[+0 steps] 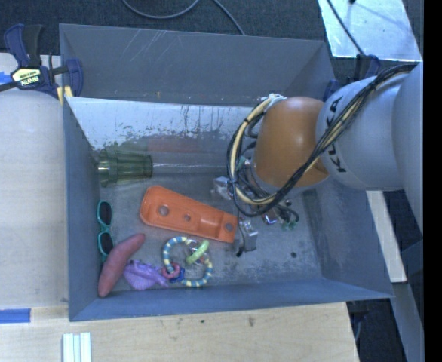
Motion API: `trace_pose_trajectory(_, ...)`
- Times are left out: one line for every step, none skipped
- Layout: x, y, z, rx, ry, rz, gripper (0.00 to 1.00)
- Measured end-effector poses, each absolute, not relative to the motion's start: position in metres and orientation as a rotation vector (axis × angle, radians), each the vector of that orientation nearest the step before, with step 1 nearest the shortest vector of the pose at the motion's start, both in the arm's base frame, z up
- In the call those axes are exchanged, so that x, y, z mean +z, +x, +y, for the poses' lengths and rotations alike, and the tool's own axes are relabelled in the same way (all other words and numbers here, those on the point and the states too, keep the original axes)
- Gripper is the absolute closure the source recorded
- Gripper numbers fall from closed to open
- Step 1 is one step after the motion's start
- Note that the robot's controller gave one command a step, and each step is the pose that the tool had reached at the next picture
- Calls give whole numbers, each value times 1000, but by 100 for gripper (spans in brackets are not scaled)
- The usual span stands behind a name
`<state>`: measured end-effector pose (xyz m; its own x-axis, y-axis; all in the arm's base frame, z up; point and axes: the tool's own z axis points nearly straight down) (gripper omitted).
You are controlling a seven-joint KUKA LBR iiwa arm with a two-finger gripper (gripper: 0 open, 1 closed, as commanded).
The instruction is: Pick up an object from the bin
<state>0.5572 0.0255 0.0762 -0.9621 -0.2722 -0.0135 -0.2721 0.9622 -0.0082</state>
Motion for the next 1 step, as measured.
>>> trace_pose_trajectory(70,577,53,-5,-515,3083,100)
